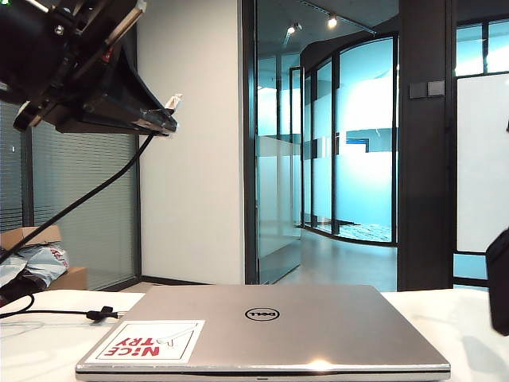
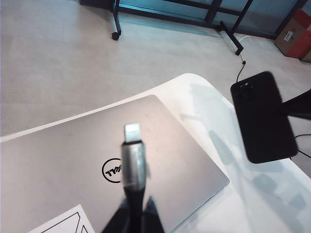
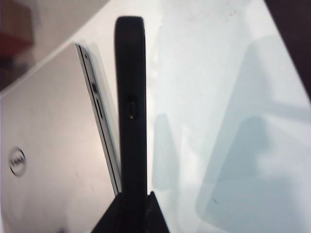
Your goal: Pick up the charging cable and the phone, plug the charging cable into the charging port on the phone, and finally place them back on the table.
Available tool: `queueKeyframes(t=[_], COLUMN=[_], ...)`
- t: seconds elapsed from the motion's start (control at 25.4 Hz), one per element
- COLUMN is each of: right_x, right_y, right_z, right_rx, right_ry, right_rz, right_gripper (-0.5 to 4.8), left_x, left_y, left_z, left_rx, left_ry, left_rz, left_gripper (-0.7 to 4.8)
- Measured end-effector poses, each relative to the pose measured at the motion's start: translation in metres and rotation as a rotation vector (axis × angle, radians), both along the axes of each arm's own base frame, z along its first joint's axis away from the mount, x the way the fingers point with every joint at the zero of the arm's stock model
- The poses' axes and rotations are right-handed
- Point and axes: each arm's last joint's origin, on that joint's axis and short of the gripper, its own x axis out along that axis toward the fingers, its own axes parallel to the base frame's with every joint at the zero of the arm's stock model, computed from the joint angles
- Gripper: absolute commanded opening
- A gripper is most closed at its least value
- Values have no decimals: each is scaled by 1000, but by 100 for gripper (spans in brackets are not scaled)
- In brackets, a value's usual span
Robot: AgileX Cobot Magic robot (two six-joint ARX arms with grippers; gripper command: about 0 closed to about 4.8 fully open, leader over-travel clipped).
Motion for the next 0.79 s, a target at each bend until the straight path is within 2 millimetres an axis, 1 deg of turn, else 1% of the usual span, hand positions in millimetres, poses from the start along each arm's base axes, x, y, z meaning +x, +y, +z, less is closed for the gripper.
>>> queueKeyframes(t=[0.16, 0.32, 0.39, 0.55, 0.63, 0.67, 0.71, 0.79], right_x=[2, 1, 1, 0, -1, -1, 0, 1], right_y=[7, 24, 30, 42, 46, 50, 52, 53], right_z=[18, 24, 22, 12, 6, 0, -6, -9], right_rx=[-75, -194, -244, -323, -360, -388, -398, -401], right_ry=[82, 174, 215, 303, 350, 393, 430, 447], right_rz=[99, 210, 231, 269, 288, 306, 320, 327], right_gripper=[-7, -7, -7, -7, -7, -7, -7, -5], left_x=[0, 0, 0, 0, 0, 0, 0, 0], left_y=[0, 0, 0, 0, 0, 0, 0, 0], left_z=[0, 0, 0, 0, 0, 0, 0, 0], left_rx=[0, 1, 0, 1, 1, 2, 2, 3], left_ry=[0, 1, 1, 1, 2, 2, 3, 3], left_rz=[0, 0, 0, 0, 0, 0, 0, 0], left_gripper=[-6, -6, -6, -6, -6, -6, -6, -6])
